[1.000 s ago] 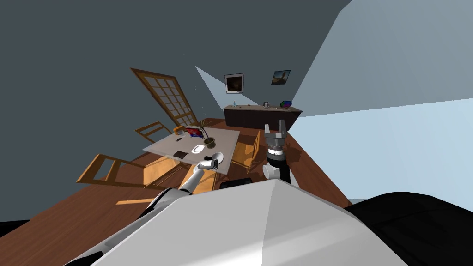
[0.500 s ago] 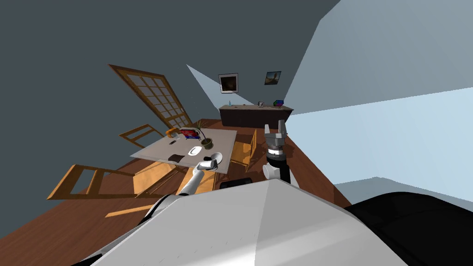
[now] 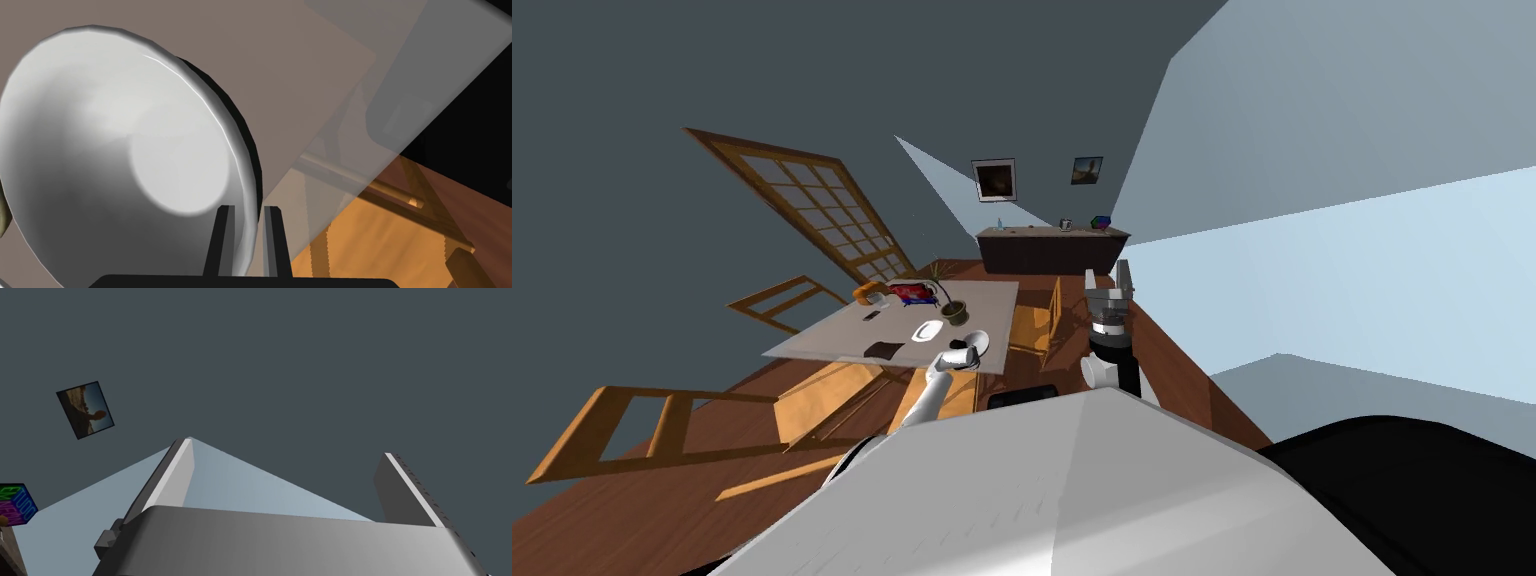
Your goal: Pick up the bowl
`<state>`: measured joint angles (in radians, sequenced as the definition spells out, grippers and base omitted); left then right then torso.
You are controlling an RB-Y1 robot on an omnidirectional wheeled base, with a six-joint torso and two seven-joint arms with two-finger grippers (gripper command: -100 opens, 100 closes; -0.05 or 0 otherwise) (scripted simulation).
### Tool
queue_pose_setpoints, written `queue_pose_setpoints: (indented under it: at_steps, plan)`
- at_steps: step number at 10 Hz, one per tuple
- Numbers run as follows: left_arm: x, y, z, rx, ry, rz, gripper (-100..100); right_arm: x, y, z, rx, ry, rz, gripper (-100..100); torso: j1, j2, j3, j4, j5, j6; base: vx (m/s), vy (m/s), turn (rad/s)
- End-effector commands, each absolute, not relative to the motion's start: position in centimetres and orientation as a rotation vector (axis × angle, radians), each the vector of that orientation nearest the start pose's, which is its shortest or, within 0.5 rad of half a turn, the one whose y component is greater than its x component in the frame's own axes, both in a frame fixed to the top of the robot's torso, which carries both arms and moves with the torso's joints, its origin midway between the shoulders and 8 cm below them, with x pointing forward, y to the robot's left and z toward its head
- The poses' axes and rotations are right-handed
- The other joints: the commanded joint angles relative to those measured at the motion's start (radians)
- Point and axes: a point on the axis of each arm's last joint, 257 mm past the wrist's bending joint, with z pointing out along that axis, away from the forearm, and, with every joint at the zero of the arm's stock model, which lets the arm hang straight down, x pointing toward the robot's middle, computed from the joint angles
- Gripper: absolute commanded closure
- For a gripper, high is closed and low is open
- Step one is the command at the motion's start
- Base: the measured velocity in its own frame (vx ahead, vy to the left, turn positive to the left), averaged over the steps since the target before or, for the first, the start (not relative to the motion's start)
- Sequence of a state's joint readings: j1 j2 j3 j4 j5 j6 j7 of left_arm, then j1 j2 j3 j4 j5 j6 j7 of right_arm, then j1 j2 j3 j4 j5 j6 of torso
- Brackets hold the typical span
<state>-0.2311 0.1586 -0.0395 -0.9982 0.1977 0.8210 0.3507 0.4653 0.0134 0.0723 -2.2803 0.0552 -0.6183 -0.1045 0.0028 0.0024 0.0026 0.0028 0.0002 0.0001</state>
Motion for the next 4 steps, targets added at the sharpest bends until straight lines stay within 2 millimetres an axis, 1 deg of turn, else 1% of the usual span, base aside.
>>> queue_pose_setpoints:
  at_steps: [1, 2, 3, 4]
  plan:
    - [41.54, 26.65, -53.1, -2.398, 1.593, -0.47, 100, 32.73, -24.25, 5.62, 0.553, 0.507, 1.485, 0, 0.0, 0.0, 0.0, 0.0, 0.0, 0.0, -0.052, 0.057, -0.234]
    - [41.54, 27.1, -53.08, -2.385, 1.593, -0.456, 100, 32.73, -24.25, 5.62, 0.553, 0.507, 1.485, 0, 0.0, 0.001, 0.001, 0.0, 0.0, 0.0, -0.046, 0.047, -0.107]
    - [41.45, 26.62, -53.11, -2.385, 1.604, -0.464, 100, 32.73, -24.25, 5.62, 0.553, 0.507, 1.485, 0, 0.0, 0.001, 0.001, 0.001, 0.0, -0.001, -0.015, 0.012, -0.009]
    - [41.38, 26.77, -53.14, -2.386, 1.601, -0.46, 0, 32.73, -24.25, 5.62, 0.553, 0.507, 1.485, 0, -0.002, -0.001, 0.0, 0.0, 0.0, 0.0, 0.0, 0.0, 0.0]
